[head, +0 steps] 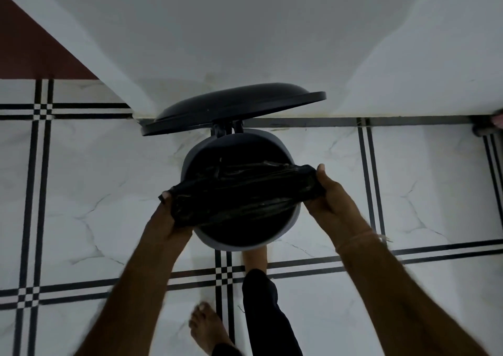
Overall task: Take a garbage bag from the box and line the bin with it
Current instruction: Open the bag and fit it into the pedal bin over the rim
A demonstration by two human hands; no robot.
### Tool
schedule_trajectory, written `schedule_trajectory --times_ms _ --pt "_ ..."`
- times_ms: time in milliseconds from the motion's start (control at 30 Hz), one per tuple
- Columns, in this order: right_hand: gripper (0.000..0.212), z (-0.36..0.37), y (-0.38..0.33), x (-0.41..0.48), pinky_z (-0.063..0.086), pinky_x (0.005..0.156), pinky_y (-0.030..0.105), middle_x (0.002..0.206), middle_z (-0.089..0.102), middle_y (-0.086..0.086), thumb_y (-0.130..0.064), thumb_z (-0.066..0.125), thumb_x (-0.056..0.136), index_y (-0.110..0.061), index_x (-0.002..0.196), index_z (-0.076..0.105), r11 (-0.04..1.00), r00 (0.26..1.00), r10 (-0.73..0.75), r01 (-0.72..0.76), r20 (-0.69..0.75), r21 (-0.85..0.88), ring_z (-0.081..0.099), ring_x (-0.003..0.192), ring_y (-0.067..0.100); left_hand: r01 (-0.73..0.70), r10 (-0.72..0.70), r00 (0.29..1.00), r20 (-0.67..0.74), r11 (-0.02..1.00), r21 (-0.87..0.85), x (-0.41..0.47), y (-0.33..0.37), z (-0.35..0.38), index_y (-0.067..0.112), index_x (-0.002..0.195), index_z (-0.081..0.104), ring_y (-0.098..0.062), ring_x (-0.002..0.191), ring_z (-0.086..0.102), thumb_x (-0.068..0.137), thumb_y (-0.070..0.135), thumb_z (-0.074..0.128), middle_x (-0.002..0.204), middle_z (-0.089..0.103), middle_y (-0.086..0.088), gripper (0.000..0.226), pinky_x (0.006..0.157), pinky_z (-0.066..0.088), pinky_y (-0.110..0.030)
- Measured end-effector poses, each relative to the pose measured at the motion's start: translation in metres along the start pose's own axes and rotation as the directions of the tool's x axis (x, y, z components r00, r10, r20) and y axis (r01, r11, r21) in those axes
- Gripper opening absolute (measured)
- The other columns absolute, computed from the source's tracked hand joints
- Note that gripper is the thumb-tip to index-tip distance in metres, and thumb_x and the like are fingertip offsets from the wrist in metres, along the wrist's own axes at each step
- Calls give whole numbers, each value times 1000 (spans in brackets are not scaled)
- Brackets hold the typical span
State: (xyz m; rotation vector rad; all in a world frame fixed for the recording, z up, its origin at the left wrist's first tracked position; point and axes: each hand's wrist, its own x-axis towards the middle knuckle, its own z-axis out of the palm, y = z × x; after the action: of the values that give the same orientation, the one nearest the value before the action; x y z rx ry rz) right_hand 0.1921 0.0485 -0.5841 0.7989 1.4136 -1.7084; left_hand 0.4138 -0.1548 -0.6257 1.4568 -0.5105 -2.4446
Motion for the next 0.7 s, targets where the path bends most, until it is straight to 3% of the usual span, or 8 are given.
schedule_trajectory --times_ms 67,167,333,400,500,567,633,700 --pt "42 -2 -1 5 65 72 31 85 79 9 -33 55 104 -7 80 78 1000 999 2 -2 32 -9 78 76 20 12 -12 999 -43 1000 18 2 0 -8 16 85 83 -21 91 78 109 32 39 100 79 -8 53 72 65 -34" --pt "27 -6 2 6 57 95 41 105 73 17 -31 63 100 -7 98 74 981 998 -33 42 51 -188 71 97 29 -28 37 998 -52 984 175 3 4 -7 11 105 72 -26 105 73 105 42 45 115 74 -13 41 81 64 -37" --pt "28 -21 -5 16 54 101 46 116 66 27 -24 69 96 1 109 71 969 988 -151 151 16 -198 64 107 38 -15 15 999 -33 1000 -5 0 20 -8 25 65 75 -21 90 79 101 58 43 91 79 -4 59 82 64 -40" --pt "37 -26 -5 17 55 100 48 119 68 31 -27 71 95 6 113 70 937 986 -155 164 53 -307 67 107 42 -10 8 999 -45 999 -38 -1 23 -11 21 71 72 -19 84 79 100 60 43 84 77 -2 57 75 65 -39" --pt "40 -23 0 5 60 87 51 112 72 34 -30 69 97 7 111 71 807 964 -154 250 218 -536 73 101 44 3 -9 999 51 993 118 -2 18 -1 18 114 72 -19 102 76 108 48 35 109 78 -4 48 89 62 -38" --pt "30 -16 6 1 58 72 42 100 72 32 -25 68 98 3 105 73 727 938 -139 315 318 -610 71 89 38 -22 -4 994 107 969 245 -1 12 11 8 134 63 -22 106 73 108 30 43 119 74 -10 39 91 61 -36" --pt "9 -8 15 3 57 70 35 90 76 11 -19 71 96 -12 96 77 596 926 -214 376 310 -709 72 89 28 -65 29 991 130 958 280 1 9 28 2 131 61 -25 100 71 104 20 48 114 71 -13 35 83 63 -34" --pt "10 -3 24 7 61 74 37 91 77 -5 -18 71 93 -24 97 77 450 905 -363 380 223 -808 73 91 22 -56 30 994 107 968 245 4 9 41 3 122 64 -24 93 73 106 20 44 107 71 -12 30 80 64 -35"
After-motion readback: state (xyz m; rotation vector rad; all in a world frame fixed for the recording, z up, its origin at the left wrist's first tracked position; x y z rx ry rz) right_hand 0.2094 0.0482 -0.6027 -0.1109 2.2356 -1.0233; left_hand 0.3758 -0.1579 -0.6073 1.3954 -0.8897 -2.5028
